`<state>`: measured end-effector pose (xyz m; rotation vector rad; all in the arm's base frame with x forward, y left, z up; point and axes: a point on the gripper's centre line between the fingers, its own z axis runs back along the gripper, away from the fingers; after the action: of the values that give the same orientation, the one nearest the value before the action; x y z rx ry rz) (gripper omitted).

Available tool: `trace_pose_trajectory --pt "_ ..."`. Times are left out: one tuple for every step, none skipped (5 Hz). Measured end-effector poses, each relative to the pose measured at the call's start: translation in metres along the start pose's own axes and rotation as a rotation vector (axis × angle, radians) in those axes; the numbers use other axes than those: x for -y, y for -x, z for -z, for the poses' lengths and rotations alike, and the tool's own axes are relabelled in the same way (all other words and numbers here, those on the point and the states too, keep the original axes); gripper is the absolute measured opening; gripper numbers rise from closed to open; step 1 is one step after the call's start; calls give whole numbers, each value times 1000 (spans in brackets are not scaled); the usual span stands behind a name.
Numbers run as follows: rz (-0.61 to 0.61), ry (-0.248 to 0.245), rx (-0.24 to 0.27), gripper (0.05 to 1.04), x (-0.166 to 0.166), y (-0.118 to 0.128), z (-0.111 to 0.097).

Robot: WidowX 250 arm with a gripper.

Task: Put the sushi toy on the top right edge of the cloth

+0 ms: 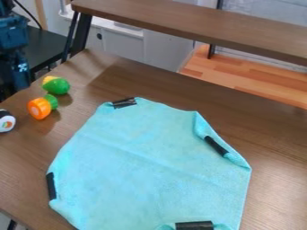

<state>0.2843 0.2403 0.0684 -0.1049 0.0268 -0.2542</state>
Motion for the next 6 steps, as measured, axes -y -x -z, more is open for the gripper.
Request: trace_pose_trajectory --pt "10 -35 31 1001 -12 21 10" --pt "20 -69 47 1001 -20 37 18" --pt "70 -99 16 1001 -17 45 35" --pt "123 -125 14 1001 -14 44 46" --pt "147 -150 10 1001 -11 41 53" --pt "170 -173 4 1001 -8 40 61"
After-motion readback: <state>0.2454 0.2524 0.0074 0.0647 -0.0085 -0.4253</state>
